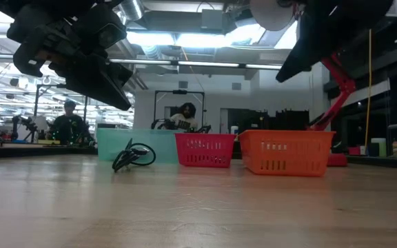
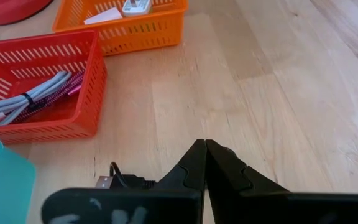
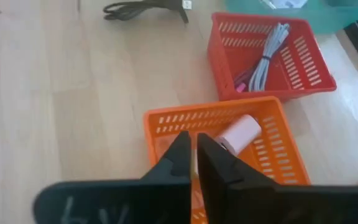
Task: Pick and place items into bin
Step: Put the black charger cable into the red basket
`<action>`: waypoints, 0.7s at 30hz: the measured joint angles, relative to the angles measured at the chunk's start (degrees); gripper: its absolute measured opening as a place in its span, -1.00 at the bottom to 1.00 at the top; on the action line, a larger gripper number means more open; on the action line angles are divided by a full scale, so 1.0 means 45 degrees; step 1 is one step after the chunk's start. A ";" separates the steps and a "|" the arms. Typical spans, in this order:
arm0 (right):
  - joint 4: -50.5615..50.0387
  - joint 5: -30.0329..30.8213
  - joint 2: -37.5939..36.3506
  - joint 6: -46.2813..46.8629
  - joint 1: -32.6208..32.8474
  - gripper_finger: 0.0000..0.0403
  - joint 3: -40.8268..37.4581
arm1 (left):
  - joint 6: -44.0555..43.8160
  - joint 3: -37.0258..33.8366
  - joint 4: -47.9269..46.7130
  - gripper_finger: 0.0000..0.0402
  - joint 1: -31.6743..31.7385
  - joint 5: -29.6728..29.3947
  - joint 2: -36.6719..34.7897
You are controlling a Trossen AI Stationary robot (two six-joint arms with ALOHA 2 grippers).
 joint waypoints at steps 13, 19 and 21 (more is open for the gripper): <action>0.6351 0.2438 0.0009 -0.0874 0.1220 -0.99 -0.3191 | -0.0841 -0.0005 0.0064 -0.97 -0.0199 0.0026 0.0000; 1.3369 0.2310 0.0009 -0.5102 0.1220 -0.99 -0.5414 | -0.1855 -0.0005 0.0228 -0.94 -0.0199 0.0000 -0.0005; 1.5160 0.2195 0.0009 -0.6509 0.1220 -1.00 -0.5908 | -0.1667 -0.0005 0.0549 -0.92 -0.0203 -0.0076 0.0000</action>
